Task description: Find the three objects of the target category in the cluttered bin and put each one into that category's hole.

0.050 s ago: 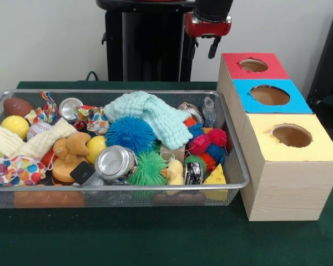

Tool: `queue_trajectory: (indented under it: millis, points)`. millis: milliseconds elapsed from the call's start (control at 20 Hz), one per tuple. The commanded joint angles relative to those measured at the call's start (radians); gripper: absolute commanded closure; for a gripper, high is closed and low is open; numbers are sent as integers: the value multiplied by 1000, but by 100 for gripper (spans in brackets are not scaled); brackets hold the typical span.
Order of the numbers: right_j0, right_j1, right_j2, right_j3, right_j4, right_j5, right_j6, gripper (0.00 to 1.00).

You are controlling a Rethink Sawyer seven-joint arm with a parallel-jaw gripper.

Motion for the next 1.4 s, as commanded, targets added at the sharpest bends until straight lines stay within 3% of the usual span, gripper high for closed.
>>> queue_trajectory:
  millis: [50, 1200, 1400]
  points:
    - [1, 51, 59, -216, 71, 162, 134, 0]
    - [25, 189, 63, -423, 123, 287, 152, 0]
    - [25, 227, 63, -410, 133, 217, 170, 0]
